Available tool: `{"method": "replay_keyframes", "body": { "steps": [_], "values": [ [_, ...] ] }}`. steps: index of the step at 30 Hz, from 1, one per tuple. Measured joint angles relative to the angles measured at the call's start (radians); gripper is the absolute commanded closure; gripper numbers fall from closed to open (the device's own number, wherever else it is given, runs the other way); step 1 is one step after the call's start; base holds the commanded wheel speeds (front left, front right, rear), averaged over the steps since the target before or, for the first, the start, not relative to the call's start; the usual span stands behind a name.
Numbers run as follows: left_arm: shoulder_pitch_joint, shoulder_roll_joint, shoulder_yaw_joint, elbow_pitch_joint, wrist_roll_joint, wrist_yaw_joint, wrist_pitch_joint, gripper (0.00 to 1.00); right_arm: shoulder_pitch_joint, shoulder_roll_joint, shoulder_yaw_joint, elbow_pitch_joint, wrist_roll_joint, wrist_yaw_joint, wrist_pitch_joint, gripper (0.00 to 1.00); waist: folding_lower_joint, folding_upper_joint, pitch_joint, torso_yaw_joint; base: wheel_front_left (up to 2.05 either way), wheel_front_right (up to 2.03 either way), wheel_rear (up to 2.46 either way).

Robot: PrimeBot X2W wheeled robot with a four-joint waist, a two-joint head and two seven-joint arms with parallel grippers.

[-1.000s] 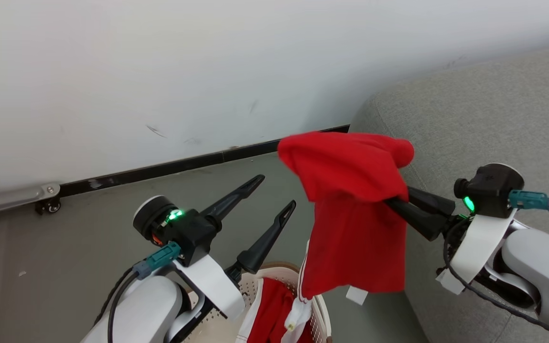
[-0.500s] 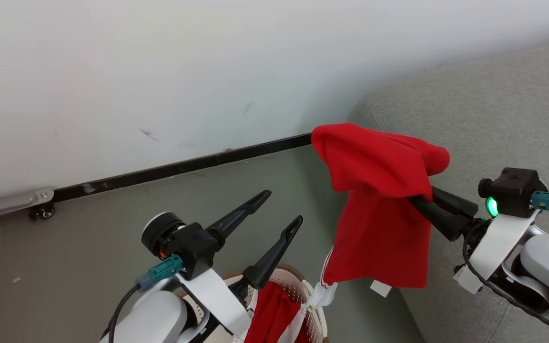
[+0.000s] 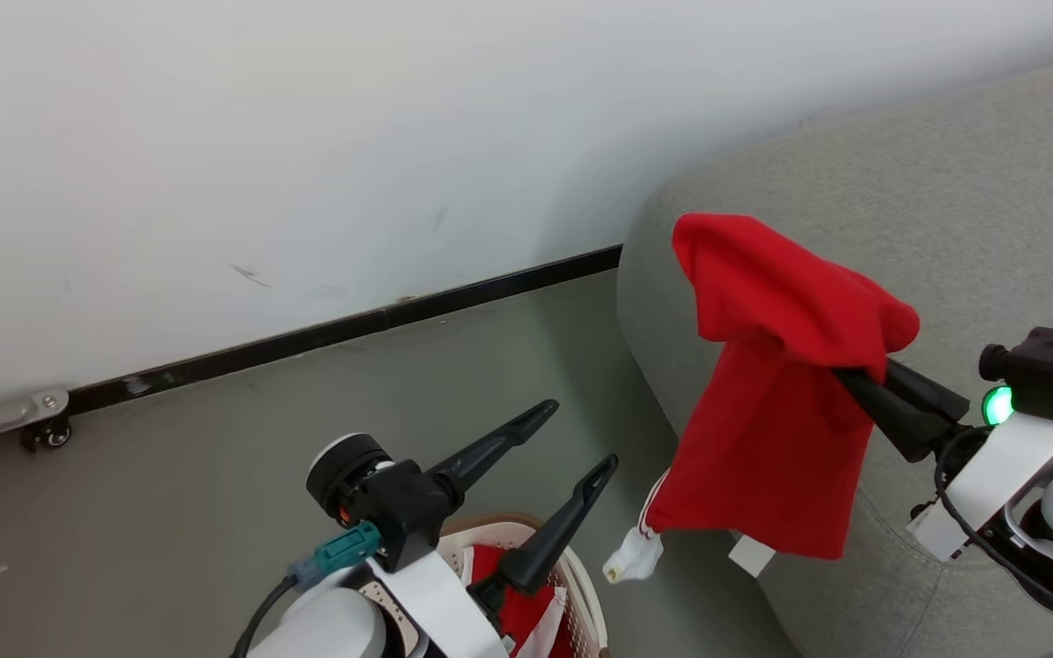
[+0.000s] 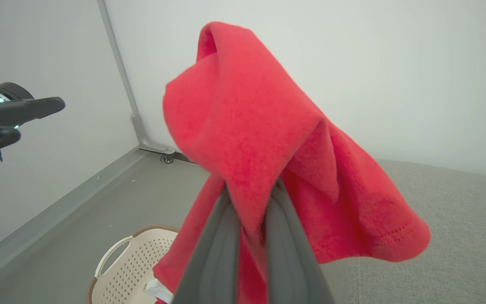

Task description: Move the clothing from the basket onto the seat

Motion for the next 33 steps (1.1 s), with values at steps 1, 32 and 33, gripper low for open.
{"method": "replay_keyframes", "body": {
  "steps": [1,32,33],
  "values": [
    [0.002,-0.001,-0.005,-0.001,0.0,0.0,0.0,0.0,0.008,-0.001,-0.014,0.0,0.0,0.0,0.0,1.0,0.0,0.0,-0.001,-0.005,0.0,0.0,0.0],
    [0.02,-0.044,-0.001,-0.011,-0.002,0.0,0.0,0.0,0.229,-0.011,-0.352,0.021,-0.07,0.0,0.0,1.0,0.0,0.0,-0.006,-0.201,0.0,0.0,0.0],
    [0.02,-0.044,0.002,-0.013,0.002,0.0,0.0,0.0,0.228,-0.011,-0.363,0.029,-0.072,0.0,0.0,1.0,0.0,0.0,-0.004,-0.206,0.0,0.0,0.0]
  ]
}}
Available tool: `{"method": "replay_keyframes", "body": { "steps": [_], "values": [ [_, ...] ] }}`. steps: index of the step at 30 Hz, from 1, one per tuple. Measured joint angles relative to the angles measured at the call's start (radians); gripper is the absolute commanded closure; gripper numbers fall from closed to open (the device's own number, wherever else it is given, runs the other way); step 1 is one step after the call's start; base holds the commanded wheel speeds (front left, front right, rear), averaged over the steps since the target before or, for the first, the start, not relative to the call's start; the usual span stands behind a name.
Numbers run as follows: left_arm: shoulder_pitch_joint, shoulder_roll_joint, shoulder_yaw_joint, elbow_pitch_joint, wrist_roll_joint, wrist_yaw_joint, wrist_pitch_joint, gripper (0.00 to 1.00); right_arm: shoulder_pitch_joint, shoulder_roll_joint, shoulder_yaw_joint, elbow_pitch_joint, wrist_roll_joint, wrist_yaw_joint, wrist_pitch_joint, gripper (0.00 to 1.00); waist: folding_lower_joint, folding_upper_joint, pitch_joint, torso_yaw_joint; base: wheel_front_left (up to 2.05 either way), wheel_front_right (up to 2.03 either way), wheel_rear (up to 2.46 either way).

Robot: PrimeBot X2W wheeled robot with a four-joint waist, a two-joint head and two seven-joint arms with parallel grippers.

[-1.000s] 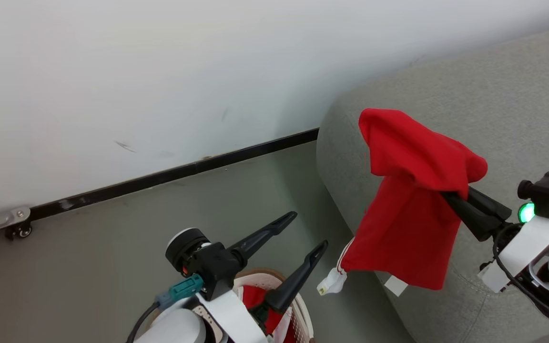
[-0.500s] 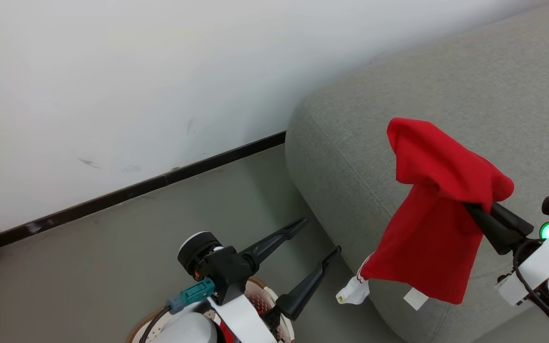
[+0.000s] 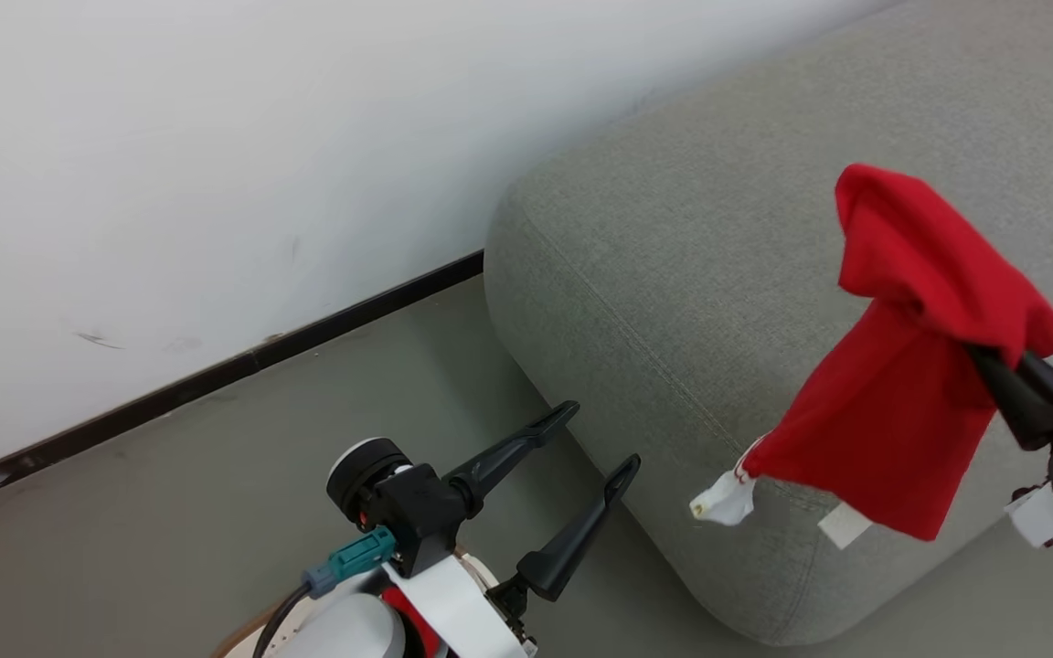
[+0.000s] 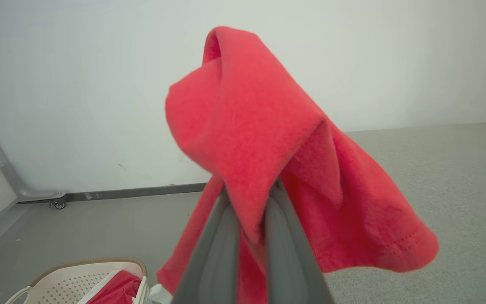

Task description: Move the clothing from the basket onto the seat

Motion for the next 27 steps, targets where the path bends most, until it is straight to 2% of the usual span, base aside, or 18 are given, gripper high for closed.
{"method": "replay_keyframes", "body": {
  "steps": [11,27],
  "values": [
    [0.0,0.023,0.023,-0.025,0.028,0.007,0.0,0.0,-0.096,0.0,-0.105,0.109,0.001,0.0,-0.001,1.0,0.0,0.0,0.043,-0.024,0.0,0.0,0.0],
    [-0.026,0.048,0.031,-0.076,0.063,0.019,0.001,0.0,-0.235,0.026,-0.179,0.283,-0.002,0.0,-0.001,1.0,0.0,0.0,0.137,0.01,0.0,0.0,0.0]
  ]
}}
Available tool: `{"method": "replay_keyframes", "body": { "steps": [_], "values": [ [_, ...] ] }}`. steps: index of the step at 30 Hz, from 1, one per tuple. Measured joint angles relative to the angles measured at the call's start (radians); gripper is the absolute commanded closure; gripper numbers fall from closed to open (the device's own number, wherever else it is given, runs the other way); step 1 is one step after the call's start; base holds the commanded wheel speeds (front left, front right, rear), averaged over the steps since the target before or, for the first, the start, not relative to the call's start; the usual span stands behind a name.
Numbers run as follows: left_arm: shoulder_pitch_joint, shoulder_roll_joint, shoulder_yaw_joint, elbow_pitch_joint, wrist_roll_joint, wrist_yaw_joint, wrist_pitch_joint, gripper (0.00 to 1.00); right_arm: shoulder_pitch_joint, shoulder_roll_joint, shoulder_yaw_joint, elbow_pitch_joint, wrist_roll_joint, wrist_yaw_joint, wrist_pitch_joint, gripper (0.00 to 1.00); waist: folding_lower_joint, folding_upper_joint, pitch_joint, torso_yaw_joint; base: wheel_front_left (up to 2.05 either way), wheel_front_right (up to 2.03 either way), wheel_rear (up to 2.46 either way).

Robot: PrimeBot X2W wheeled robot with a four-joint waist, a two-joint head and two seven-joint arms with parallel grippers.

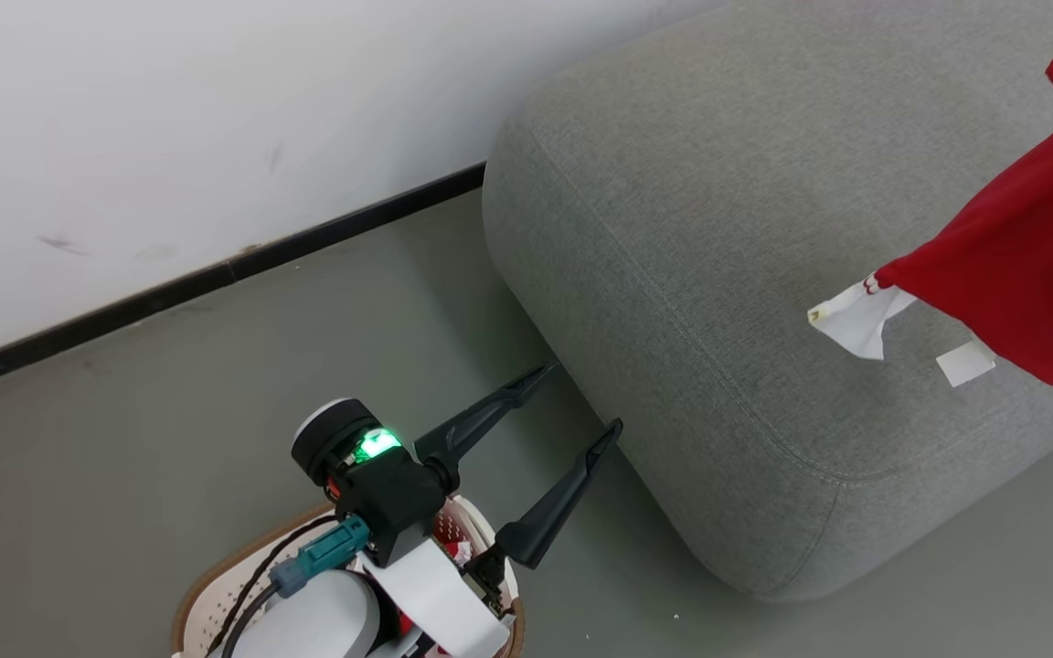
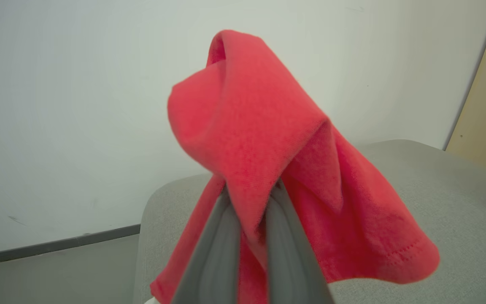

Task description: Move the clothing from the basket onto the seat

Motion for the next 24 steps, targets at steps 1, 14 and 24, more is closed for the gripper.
{"method": "replay_keyframes", "body": {
  "steps": [1,14,24],
  "values": [
    [-0.004,0.002,0.0,-0.005,0.001,0.0,0.001,0.0,-0.007,0.001,-0.002,0.01,-0.003,0.0,0.0,1.0,0.0,0.0,0.007,0.003,0.0,0.0,0.0],
    [-0.065,0.015,-0.006,-0.063,0.037,0.0,0.046,0.0,-0.109,0.031,-0.072,0.144,-0.053,0.0,0.0,1.0,0.0,0.0,0.108,0.046,0.0,0.0,0.0],
    [-0.123,0.03,-0.006,-0.105,0.066,0.0,0.085,0.0,-0.21,0.052,-0.154,0.214,-0.139,0.0,0.0,1.0,0.0,0.0,0.198,0.081,0.0,0.0,0.0]
  ]
}}
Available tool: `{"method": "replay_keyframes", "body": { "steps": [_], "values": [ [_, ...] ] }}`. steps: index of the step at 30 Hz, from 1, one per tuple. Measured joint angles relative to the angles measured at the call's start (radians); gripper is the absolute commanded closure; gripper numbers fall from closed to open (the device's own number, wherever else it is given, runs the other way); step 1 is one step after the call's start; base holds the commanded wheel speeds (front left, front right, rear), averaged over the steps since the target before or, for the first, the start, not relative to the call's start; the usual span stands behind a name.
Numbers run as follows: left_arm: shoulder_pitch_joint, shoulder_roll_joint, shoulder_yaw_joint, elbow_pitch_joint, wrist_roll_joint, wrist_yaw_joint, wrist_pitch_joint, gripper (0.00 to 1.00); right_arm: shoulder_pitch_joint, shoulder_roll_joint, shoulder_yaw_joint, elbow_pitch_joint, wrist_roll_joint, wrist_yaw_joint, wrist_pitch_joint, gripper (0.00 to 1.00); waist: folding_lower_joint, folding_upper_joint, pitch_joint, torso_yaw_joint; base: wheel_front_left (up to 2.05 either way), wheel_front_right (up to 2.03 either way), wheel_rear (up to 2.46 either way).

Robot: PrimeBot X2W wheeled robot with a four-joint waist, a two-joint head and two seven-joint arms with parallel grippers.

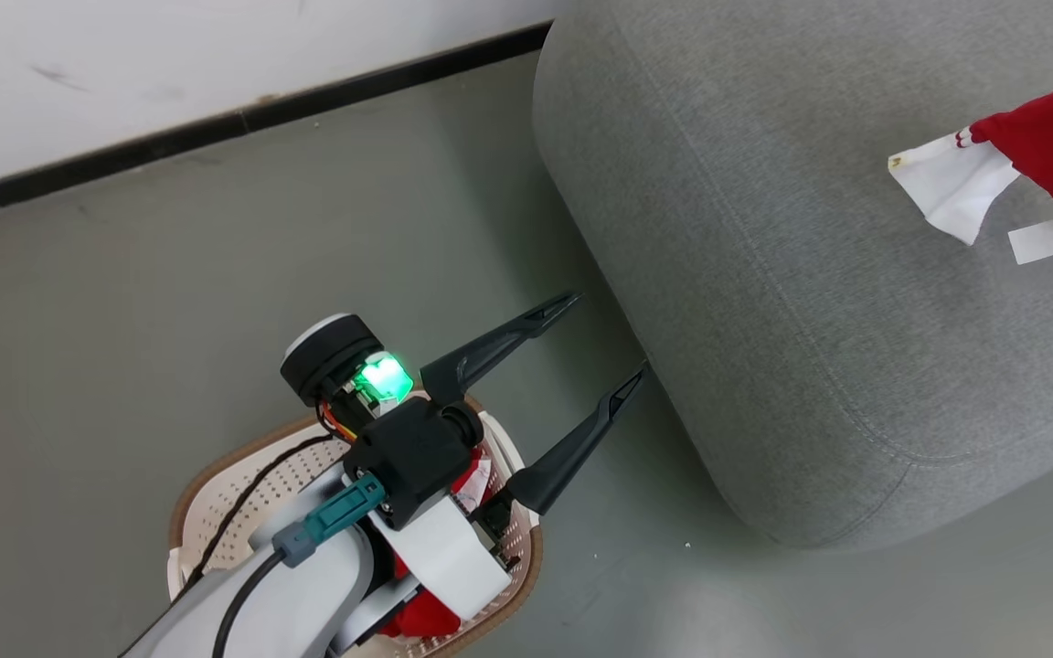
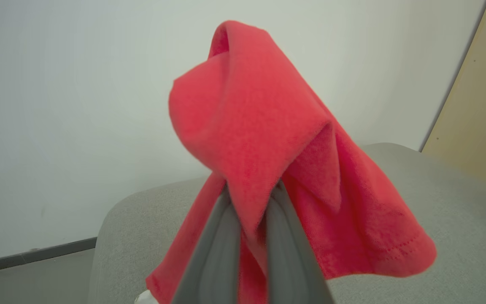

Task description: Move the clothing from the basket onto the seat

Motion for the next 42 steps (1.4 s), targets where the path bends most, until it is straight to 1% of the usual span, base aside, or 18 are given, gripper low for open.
{"method": "replay_keyframes", "body": {
  "steps": [7,11,19,27,28,29,30,32,33,35,36,37,42],
  "values": [
    [-0.04,0.013,0.0,-0.012,0.027,0.0,0.016,0.0,-0.001,0.089,-0.021,0.071,-0.039,0.0,0.0,1.0,0.0,0.0,0.062,0.023,0.0,0.0,0.0],
    [-0.061,0.016,0.0,-0.012,0.032,0.0,0.022,0.0,0.001,0.132,-0.066,0.13,-0.059,0.0,0.0,1.0,0.0001,-0.0001,0.104,0.037,0.0,0.0,0.0],
    [-0.097,0.026,-0.018,-0.002,0.062,0.0,0.031,0.0,0.0,0.165,-0.129,0.25,-0.089,0.0,0.0,1.0,0.0,0.0,0.16,0.051,0.0,0.0,0.0],
    [-0.114,0.027,-0.037,0.007,0.066,-0.002,0.038,0.0,-0.025,0.219,-0.179,0.29,-0.116,0.0,0.0,1.0,0.0,0.0,0.198,0.055,0.0,0.0,0.0],
    [-0.117,0.027,-0.038,0.008,0.067,-0.002,0.038,0.0,-0.032,0.222,-0.182,0.298,-0.116,0.0,0.0,0.96,0.0,-0.0001,0.202,0.055,0.0,0.0,0.0],
    [-0.12,0.028,-0.038,0.011,0.067,-0.002,0.038,0.0,-0.038,0.226,-0.183,0.305,-0.118,0.0,0.0,0.77,0.0001,0.0,0.205,0.054,0.0,0.0,0.0],
    [-0.12,0.028,-0.038,0.011,0.067,-0.002,0.038,0.0,-0.038,0.226,-0.183,0.305,-0.118,0.0,0.0,0.65,0.0001,0.0,0.205,0.054,0.0,0.0,0.0],
    [-0.12,0.032,-0.04,0.022,0.067,-0.002,0.038,0.0,-0.041,0.233,-0.184,0.311,-0.123,0.0,0.0,0.51,0.0001,0.0,0.207,0.052,0.0,0.0,0.0],
    [-0.12,0.034,-0.041,0.025,0.067,-0.002,0.037,0.0,-0.041,0.237,-0.184,0.315,-0.127,0.0,0.0,0.33,0.0001,0.0,0.207,0.051,0.0,0.0,0.0],
    [-0.12,0.034,-0.043,0.032,0.067,-0.005,0.029,0.0,-0.041,0.241,-0.185,0.316,-0.139,0.0,0.0,0.14,0.0001,0.0,0.206,0.05,0.0,0.0,0.0],
    [-0.12,0.033,-0.044,0.035,0.067,-0.005,0.028,0.0,-0.041,0.241,-0.187,0.317,-0.144,0.0,0.0,0.02,0.0,0.0,0.205,0.049,0.0,0.0,0.0],
    [-0.12,0.033,-0.046,0.039,0.067,-0.005,0.026,0.0,-0.041,0.242,-0.187,0.317,-0.152,0.0,0.0,0.0,0.0001,0.0,0.204,0.048,0.0,0.0,0.0],
    [-0.12,0.033,-0.048,0.062,0.066,-0.007,0.011,0.0,-0.04,0.241,-0.201,0.317,-0.172,0.0,0.0,0.0,0.0001,-0.0001,0.195,0.043,0.0,0.0,0.0]
  ]
}}
